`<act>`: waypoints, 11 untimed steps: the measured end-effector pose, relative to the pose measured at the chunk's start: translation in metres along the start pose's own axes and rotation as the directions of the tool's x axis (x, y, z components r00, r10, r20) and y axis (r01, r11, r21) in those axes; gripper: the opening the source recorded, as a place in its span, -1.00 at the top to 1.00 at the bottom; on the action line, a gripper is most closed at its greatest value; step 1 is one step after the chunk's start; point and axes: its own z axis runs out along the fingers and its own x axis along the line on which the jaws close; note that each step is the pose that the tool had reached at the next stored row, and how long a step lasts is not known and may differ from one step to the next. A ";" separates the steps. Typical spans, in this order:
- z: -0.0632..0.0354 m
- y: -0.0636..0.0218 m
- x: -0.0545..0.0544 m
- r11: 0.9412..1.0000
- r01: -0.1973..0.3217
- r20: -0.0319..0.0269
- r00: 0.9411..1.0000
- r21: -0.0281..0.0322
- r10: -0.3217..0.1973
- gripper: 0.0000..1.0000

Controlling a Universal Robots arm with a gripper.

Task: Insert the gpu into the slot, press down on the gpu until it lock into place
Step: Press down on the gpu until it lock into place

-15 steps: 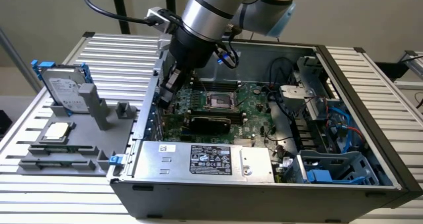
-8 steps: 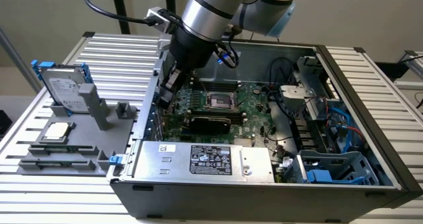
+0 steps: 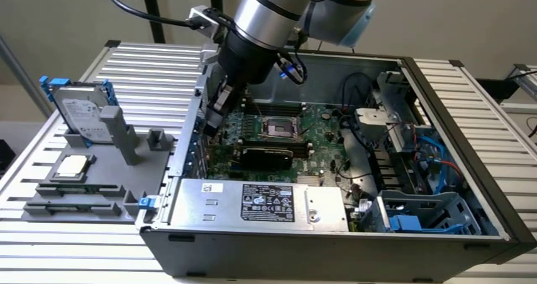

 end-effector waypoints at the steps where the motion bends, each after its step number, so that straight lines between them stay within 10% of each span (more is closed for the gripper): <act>1: -0.0005 -0.0005 0.001 1.000 0.001 0.001 1.000 0.005 -0.001 0.79; 5: -0.0007 -0.0023 0.004 0.999 0.006 0.009 1.000 0.042 -0.007 0.79; 11: -0.0009 -0.0037 0.006 0.991 0.008 0.035 0.999 0.136 -0.013 0.79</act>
